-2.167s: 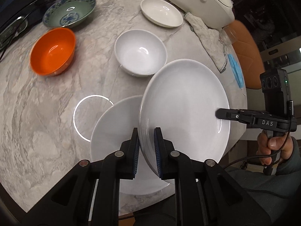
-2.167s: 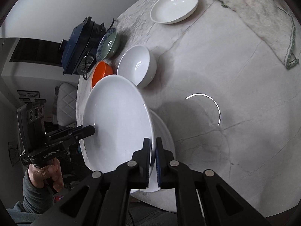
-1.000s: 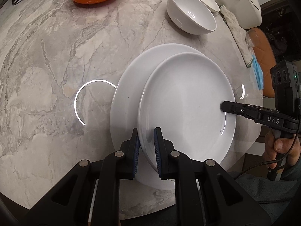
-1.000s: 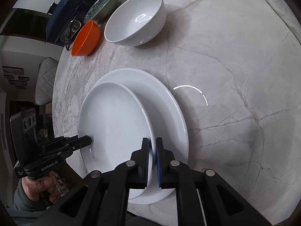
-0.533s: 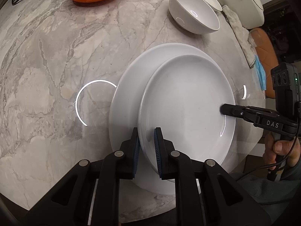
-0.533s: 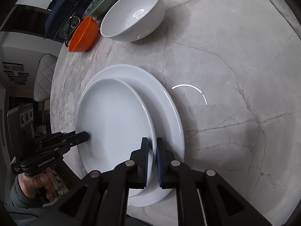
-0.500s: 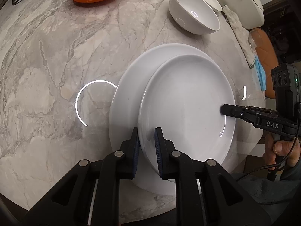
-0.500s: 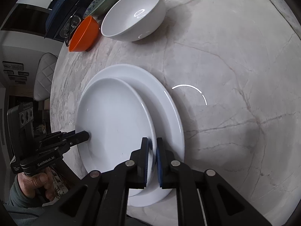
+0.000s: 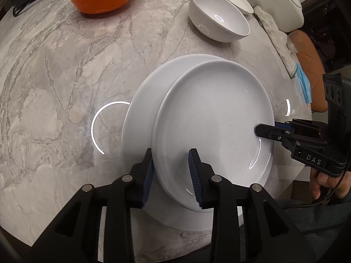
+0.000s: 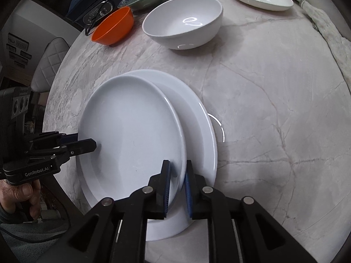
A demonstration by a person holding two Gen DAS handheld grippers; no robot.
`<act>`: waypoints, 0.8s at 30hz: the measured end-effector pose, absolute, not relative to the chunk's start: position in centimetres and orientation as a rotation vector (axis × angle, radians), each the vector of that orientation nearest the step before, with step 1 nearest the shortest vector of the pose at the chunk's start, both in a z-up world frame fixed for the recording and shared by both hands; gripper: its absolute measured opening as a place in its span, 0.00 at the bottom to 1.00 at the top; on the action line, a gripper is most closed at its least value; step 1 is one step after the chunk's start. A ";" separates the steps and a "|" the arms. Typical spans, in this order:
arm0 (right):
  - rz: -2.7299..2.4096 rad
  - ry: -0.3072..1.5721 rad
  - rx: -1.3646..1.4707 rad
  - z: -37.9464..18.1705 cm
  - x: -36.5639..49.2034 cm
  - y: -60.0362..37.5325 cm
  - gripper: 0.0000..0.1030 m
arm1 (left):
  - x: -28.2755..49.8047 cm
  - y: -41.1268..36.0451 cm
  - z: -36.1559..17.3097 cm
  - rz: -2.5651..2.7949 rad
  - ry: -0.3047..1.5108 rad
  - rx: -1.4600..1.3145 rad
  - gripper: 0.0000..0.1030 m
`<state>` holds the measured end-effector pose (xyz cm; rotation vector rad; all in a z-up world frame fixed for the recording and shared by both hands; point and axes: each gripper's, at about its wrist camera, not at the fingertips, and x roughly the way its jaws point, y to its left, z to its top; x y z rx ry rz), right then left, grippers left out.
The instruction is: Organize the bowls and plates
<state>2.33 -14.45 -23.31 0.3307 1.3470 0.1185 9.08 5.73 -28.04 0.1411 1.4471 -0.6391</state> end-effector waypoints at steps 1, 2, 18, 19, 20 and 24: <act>0.117 1.344 0.319 -23.3 2.3 -14.2 0.14 | 9.0 5.4 -27.9 -0.648 1.436 0.149 0.45; 0.115 1.339 0.305 -23.2 2.2 -14.1 0.15 | 8.9 5.1 -27.6 -0.654 1.423 0.156 0.55; 0.155 1.267 0.187 -22.6 1.6 -11.9 0.58 | 8.6 3.7 -27.0 -0.652 1.373 0.212 0.71; 0.155 1.264 0.182 -22.5 1.5 -11.7 0.62 | 8.5 3.8 -26.9 -0.648 1.362 0.218 0.73; 0.153 1.260 0.174 -22.5 1.5 -11.6 0.65 | 8.4 3.8 -26.7 -0.642 1.350 0.223 0.76; 0.125 1.238 0.153 -21.9 1.2 -11.7 0.70 | 8.4 4.3 -25.8 -0.595 1.305 0.244 0.94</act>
